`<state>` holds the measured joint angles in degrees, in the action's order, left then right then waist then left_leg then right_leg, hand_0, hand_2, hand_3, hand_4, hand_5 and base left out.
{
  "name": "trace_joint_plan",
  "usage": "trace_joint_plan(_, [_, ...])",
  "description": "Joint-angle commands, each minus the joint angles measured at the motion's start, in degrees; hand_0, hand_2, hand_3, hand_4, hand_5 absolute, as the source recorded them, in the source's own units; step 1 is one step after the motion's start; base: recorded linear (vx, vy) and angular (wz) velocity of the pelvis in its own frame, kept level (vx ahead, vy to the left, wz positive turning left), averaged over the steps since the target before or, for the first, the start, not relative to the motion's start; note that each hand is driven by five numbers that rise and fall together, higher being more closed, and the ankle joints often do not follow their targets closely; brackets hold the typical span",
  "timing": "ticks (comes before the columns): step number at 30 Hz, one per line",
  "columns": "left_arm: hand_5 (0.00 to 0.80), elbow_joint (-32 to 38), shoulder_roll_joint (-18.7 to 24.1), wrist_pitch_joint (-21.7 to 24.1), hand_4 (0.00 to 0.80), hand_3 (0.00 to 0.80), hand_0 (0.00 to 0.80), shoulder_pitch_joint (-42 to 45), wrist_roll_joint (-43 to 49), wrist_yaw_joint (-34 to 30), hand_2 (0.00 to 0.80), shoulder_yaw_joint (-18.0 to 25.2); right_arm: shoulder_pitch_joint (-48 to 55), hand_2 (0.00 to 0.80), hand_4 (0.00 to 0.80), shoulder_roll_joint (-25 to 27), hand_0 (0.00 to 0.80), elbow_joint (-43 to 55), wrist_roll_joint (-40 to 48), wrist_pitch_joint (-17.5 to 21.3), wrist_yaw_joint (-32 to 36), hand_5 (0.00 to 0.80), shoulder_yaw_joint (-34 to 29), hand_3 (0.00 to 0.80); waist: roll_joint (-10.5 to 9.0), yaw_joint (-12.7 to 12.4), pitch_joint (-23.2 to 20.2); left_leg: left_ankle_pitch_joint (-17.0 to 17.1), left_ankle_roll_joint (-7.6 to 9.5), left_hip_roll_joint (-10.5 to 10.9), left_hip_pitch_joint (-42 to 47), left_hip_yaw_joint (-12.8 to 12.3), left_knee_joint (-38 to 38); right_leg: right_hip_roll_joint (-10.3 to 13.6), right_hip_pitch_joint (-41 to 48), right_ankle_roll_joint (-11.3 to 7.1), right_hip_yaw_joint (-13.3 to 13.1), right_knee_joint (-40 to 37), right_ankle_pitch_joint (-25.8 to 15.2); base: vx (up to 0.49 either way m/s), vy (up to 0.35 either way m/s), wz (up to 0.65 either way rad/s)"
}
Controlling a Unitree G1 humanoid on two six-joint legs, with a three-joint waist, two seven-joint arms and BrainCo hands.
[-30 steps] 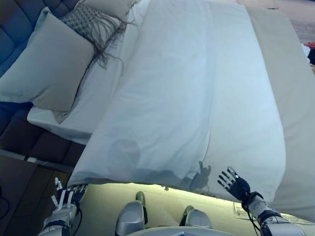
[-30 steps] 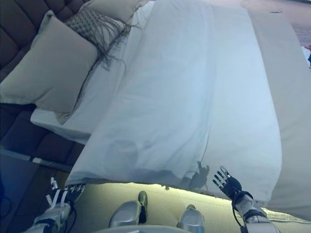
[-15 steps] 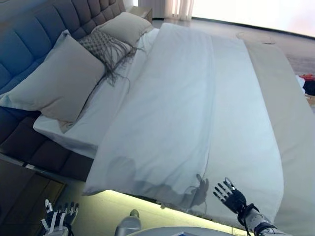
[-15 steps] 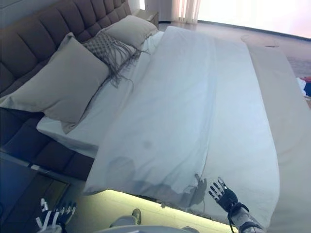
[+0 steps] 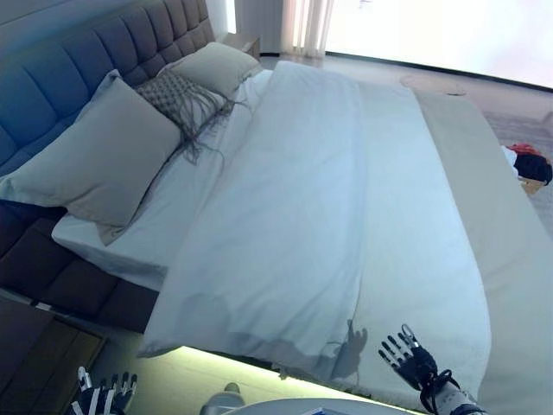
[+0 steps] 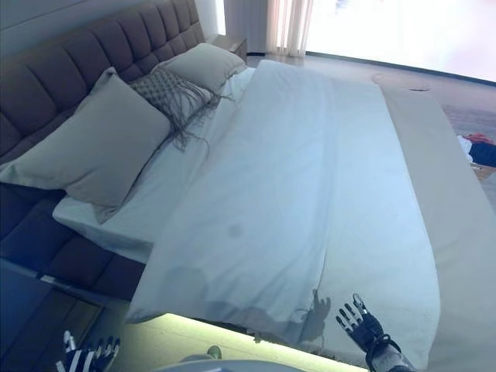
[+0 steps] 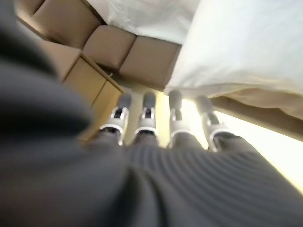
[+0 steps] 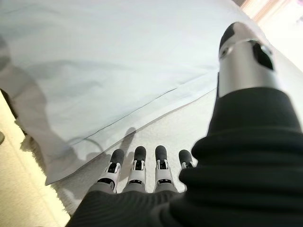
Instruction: Make the bed neatly
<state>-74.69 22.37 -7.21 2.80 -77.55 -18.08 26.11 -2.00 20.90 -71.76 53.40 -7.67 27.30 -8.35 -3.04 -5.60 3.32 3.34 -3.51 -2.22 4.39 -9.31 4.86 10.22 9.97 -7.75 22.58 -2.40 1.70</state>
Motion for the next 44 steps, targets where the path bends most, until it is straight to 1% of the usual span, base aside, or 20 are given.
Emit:
trace_joint_plan(1, [0.0, 0.5, -1.7, 1.6, 0.0, 0.0, 0.0, -2.6, 6.8, -3.2, 0.0, -2.9, -2.5, 0.0, 0.0, -1.0, 0.0, -0.9, -1.2, 1.6, 0.8, 0.0, -0.4, 0.0, 1.6, 0.0, -0.1, -5.0, 0.88, 1.5, 2.3, -0.1, 0.1, -0.5, -3.4, -1.04, -1.4, -2.1, -5.8, 0.0, 0.0, 0.0])
trace_joint_plan(3, [0.0, 1.7, -1.7, 0.9, 0.0, 0.0, 0.0, -3.1, 3.3, -4.0, 0.0, -3.8, -1.8, 0.0, 0.0, -1.1, 0.0, -1.0, -2.4, 2.0, 1.4, 0.0, 0.1, 0.0, 1.72, 0.5, -0.3, -5.0, 0.83, 1.4, 2.3, -0.4, 0.1, -0.6, -3.4, -1.02, -1.7, -2.2, -5.9, 0.0, 0.0, 0.0])
trace_joint_plan(6, [0.0, 4.1, -2.6, 1.7, 0.0, 0.0, 0.0, -3.6, 2.4, -3.3, 0.0, -5.0, -0.8, 0.0, 0.0, -3.0, 0.0, -0.7, -2.5, 2.2, 0.4, 0.0, 1.2, 0.0, 1.9, 1.4, -0.5, -4.9, 0.81, 1.2, 2.4, -0.8, 0.1, -0.8, -3.4, -0.91, -2.5, -2.1, -5.9, 0.024, -0.004, -0.02])
trace_joint_plan(8, [0.0, 5.2, -3.2, 2.4, 0.0, 0.0, 0.0, -4.1, 2.6, -4.2, 0.0, -5.8, 0.1, 0.0, 0.0, -3.9, 0.0, -1.3, -2.3, 2.0, 0.6, 0.0, 1.2, 0.0, 2.04, 2.1, -0.6, -4.9, 0.83, 1.1, 2.5, -1.1, 0.1, -1.0, -3.4, -0.78, -3.2, -2.1, -5.8, 0.039, 0.003, -0.08])
trace_joint_plan(11, [0.0, 5.4, -3.5, 3.0, 0.0, 0.0, 0.0, -4.7, 5.4, -4.8, 0.0, -7.5, 1.1, 0.0, 0.0, -4.7, 0.0, -2.3, -1.7, 2.1, -0.4, 0.0, 1.2, 0.0, 2.52, 3.1, -0.8, -5.0, 0.87, 1.0, 2.7, -1.7, 0.1, -1.2, -3.4, -0.64, -3.9, -2.1, -5.6, 0.035, 0.03, -0.21])
trace_joint_plan(13, [0.0, 5.3, -3.3, 3.7, 0.0, 0.0, 0.0, -5.7, 9.1, -3.6, 0.0, -10.0, 2.2, 0.0, 0.0, -4.9, 0.0, -3.5, -1.2, 1.1, -1.0, 0.0, 0.8, 0.0, 3.23, 4.4, -0.8, -5.1, 0.97, 1.1, 2.8, -2.1, 0.1, -1.4, -3.5, -0.5, -4.8, -2.0, -5.4, 0.031, 0.066, -0.08])
trace_joint_plan(16, [0.0, 3.8, -3.4, 4.9, 0.0, 0.0, 0.0, -7.1, 15.1, -2.8, 0.0, -14.4, 2.6, 0.0, 0.0, -5.1, 0.0, -4.9, -6.1, 1.7, -2.2, 0.0, 2.1, 0.0, 4.06, 5.8, -0.9, -5.2, 1.14, 1.0, 3.1, -2.7, 0.1, -1.6, -3.7, -0.31, -5.8, -1.8, -5.1, 0.028, 0.064, -0.24])
trace_joint_plan(19, [0.0, 1.8, -5.2, 7.4, 0.0, 0.0, 0.0, -8.1, 20.5, -1.9, 0.0, -19.6, 2.4, 0.0, 0.0, -5.3, 0.0, -6.1, -10.9, 1.8, -2.6, 0.0, 4.4, 0.0, 4.31, 6.7, -1.0, -5.2, 1.34, 1.0, 3.3, -3.3, 0.1, -1.9, -3.7, -0.1, -6.4, -1.6, -4.8, 0.032, 0.023, -0.2])
trace_joint_plan(22, [0.0, 1.1, -6.8, 7.6, 0.0, 0.0, 0.0, -8.2, 25.2, -1.9, 0.0, -23.6, 1.9, 0.0, 0.0, -5.4, 0.0, -5.9, -15.1, 2.5, -1.0, 0.0, 7.3, 0.0, 3.94, 7.1, -1.2, -5.2, 1.41, 0.9, 3.6, -3.6, 0.1, -2.2, -3.7, 0.14, -6.9, -1.6, -4.8, 0.035, -0.024, -0.28])
trace_joint_plan(26, [0.0, 0.1, -8.9, 7.3, 0.0, 0.0, 0.0, -7.3, 30.8, -2.2, 0.0, -27.1, 1.5, 0.0, 0.0, -6.0, 0.0, -5.1, -16.3, 4.2, 0.6, 0.0, 10.3, 0.0, 3.01, 7.0, -1.1, -5.2, 1.44, 0.8, 3.9, -3.8, 0.1, -2.4, -3.4, 0.35, -7.3, -1.7, -4.9, 0.026, -0.059, -0.19])
trace_joint_plan(27, [0.0, -0.4, -9.5, 7.6, 0.0, 0.0, 0.0, -7.1, 36.7, -2.0, 0.0, -28.9, 1.5, 0.0, 0.0, -6.2, 0.0, -4.9, -16.7, 4.4, 0.7, 0.0, 10.9, 0.0, 2.64, 6.9, -1.1, -5.1, 1.49, 0.8, 4.0, -3.9, 0.1, -2.5, -3.4, 0.34, -7.4, -1.7, -4.9, 0.01, -0.079, -0.13])
trace_joint_plan(28, [0.0, -0.8, -9.8, 8.3, 0.0, 0.0, 0.0, -7.1, 39.9, -2.0, 0.0, -30.1, 1.6, 0.0, 0.0, -6.4, 0.0, -4.8, -16.8, 4.5, 0.7, 0.0, 11.3, 0.0, 2.45, 7.0, -1.1, -5.1, 1.51, 0.8, 4.0, -3.9, 0.1, -2.5, -3.4, 0.32, -7.4, -1.7, -5.0, 0.01, -0.074, -0.05])
trace_joint_plan(30, [0.0, -1.7, -10.5, 8.9, 0.0, 0.0, 0.0, -7.1, 44.9, -2.1, 0.0, -33.5, 1.8, 0.0, 0.0, -6.9, 0.0, -5.1, -16.1, 5.1, -0.1, 0.0, 12.1, 0.0, 2.08, 7.1, -1.0, -5.2, 1.58, 0.7, 4.1, -4.1, 0.1, -2.5, -3.4, 0.19, -7.6, -1.7, -5.1, 0.006, -0.061, -0.02])
trace_joint_plan(32, [0.0, -2.3, -10.9, 9.4, 0.0, 0.0, 0.0, -7.4, 48.5, -1.5, 0.0, -35.6, 1.7, 0.0, 0.0, -7.2, 0.0, -5.5, -14.7, 5.7, -1.3, 0.0, 12.3, 0.0, 1.93, 7.3, -0.9, -5.3, 1.64, 0.6, 4.2, -4.2, 0.1, -2.6, -3.4, 0.11, -7.8, -1.7, -5.1, 0.016, -0.039, -0.01])
trace_joint_plan(34, [0.0, -2.7, -11.3, 9.5, 0.0, 0.0, 0.0, -7.7, 50.8, -0.6, 0.0, -37.9, 1.5, 0.0, 0.0, -7.6, 0.0, -6.0, -14.6, 6.6, -4.0, 0.0, 12.3, 0.0, 1.91, 7.5, -0.9, -5.3, 1.65, 0.6, 4.3, -4.2, 0.1, -2.7, -3.3, 0.03, -7.9, -1.7, -5.1, 0.0, 0.0, 0.0])
trace_joint_plan(35, [0.0, -2.6, -11.4, 9.3, 0.0, 0.0, 0.0, -7.7, 51.5, -0.5, 0.0, -38.3, 1.5, 0.0, 0.0, -7.8, 0.0, -6.3, -14.1, 6.9, -5.0, 0.0, 12.2, 0.0, 1.93, 7.6, -0.8, -5.3, 1.67, 0.6, 4.4, -4.1, 0.1, -2.7, -3.2, 0.02, -8.0, -1.7, -5.1, 0.0, 0.0, 0.0])
trace_joint_plan(36, [0.0, -2.7, -11.6, 9.3, 0.0, 0.0, 0.0, -7.8, 51.0, 0.0, 0.0, -38.9, 1.4, 0.0, 0.0, -8.0, 0.0, -6.6, -11.4, 6.6, -6.4, 0.0, 11.8, 0.0, 1.95, 7.6, -0.8, -5.3, 1.69, 0.5, 4.4, -4.1, 0.1, -2.8, -3.2, 0.01, -8.0, -1.7, -5.1, 0.0, 0.0, 0.0])
trace_joint_plan(39, [0.0, -3.2, -12.0, 8.7, 0.0, 0.0, 0.0, -7.8, 49.3, 1.5, 0.0, -38.5, 1.5, 0.0, 0.0, -8.9, 0.0, -7.7, -7.6, 6.8, -9.4, 0.0, 10.1, 0.0, 2.16, 7.7, -0.9, -5.4, 1.67, 0.5, 4.6, -3.9, 0.1, -3.0, -3.0, 0.04, -8.0, -1.6, -5.0, 0.0, 0.0, 0.0])
trace_joint_plan(41, [0.0, -3.4, -12.1, 8.6, 0.0, 0.0, 0.0, -7.8, 49.9, 1.6, 0.0, -38.5, 1.6, 0.0, 0.0, -9.4, 0.0, -8.3, -9.0, 7.3, -8.6, 0.0, 10.1, 0.0, 2.36, 7.6, -0.8, -5.5, 1.65, 0.4, 4.7, -3.6, 0.1, -3.1, -2.9, 0.17, -7.9, -1.7, -4.9, 0.0, 0.0, 0.0])
trace_joint_plan(44, [0.0, -3.0, -12.0, 9.1, 0.0, 0.0, 0.0, -7.4, 49.7, 2.2, 0.0, -38.5, 1.3, 0.0, 0.0, -10.1, 0.0, -7.7, -11.0, 8.4, -7.6, 0.0, 11.6, 0.0, 2.66, 7.3, -0.8, -5.4, 1.54, 0.5, 4.7, -3.1, 0.1, -3.0, -2.7, 0.17, -7.6, -1.7, -4.8, 0.0, 0.0, 0.0])
